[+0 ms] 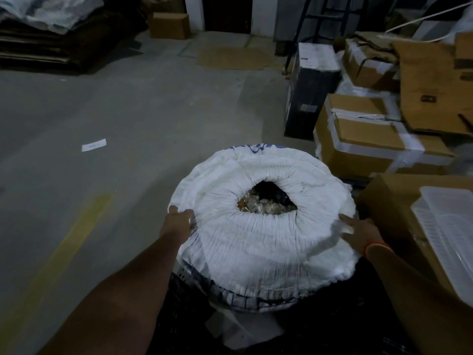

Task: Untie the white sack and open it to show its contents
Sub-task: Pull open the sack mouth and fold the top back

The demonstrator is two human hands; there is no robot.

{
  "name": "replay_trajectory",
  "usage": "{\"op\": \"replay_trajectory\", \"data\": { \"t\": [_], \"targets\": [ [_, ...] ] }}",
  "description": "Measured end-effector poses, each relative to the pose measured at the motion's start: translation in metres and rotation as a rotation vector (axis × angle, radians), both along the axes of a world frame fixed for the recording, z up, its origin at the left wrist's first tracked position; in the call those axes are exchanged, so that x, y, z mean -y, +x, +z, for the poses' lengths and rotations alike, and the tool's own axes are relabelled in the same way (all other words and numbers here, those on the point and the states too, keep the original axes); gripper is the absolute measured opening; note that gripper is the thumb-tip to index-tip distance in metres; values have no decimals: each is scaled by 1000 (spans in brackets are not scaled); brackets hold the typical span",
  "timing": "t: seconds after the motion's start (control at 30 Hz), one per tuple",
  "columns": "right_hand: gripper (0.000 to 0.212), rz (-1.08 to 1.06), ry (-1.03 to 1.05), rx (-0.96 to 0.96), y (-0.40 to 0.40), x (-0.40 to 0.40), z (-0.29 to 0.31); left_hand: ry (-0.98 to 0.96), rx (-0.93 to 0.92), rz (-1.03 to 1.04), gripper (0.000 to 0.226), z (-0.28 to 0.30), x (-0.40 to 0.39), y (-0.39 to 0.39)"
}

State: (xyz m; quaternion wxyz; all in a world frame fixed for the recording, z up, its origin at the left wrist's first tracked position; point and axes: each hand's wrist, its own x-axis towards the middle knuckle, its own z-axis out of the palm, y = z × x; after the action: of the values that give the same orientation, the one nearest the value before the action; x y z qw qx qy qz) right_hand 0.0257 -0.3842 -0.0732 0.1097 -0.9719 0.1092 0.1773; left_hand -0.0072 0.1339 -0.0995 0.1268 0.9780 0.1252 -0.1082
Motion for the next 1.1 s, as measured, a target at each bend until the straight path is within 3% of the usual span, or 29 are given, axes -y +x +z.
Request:
{"op": "replay_trajectory", "data": {
  "t": [0.1,0.2,0.27,0.33,0.4,0.5,0.57,0.63,0.73,0.8,0.87,1.0,1.1],
  "targets": [
    [69,23,-58,30,-10,-7,-1,90,70,21,33,11,7,-6],
    [74,34,-131,197,-34,-26,7,195,208,-72,46,21,23,-13],
    [73,104,-187,368,-53,-49,18,208,362,-245,53,28,42,-23],
    [64,299,-176,588,-74,-80,30,157,551,-455,49,33,65,-40],
    [64,545,-74,695,-100,-109,29,59,607,-713,56,24,86,-66],
    [106,824,-82,405,-135,-140,5,91,296,-981,107,-4,96,-95],
    [126,864,-173,223,-145,-150,-18,227,165,-984,123,-18,100,-100],
    [128,825,-211,185,-146,-158,-32,274,97,-928,116,-22,112,-99],
    [91,731,-181,170,-145,-170,-32,160,76,-812,89,-11,131,-100],
    [77,710,-139,202,-143,-175,-28,113,7,-770,85,-7,134,-95],
    [84,686,-72,211,-138,-174,-22,79,36,-778,91,-3,132,-91],
    [118,644,-22,243,-129,-160,-17,60,91,-800,88,2,127,-89],
    [105,643,4,263,-128,-157,-12,22,109,-819,81,13,128,-92]
  ]
}}
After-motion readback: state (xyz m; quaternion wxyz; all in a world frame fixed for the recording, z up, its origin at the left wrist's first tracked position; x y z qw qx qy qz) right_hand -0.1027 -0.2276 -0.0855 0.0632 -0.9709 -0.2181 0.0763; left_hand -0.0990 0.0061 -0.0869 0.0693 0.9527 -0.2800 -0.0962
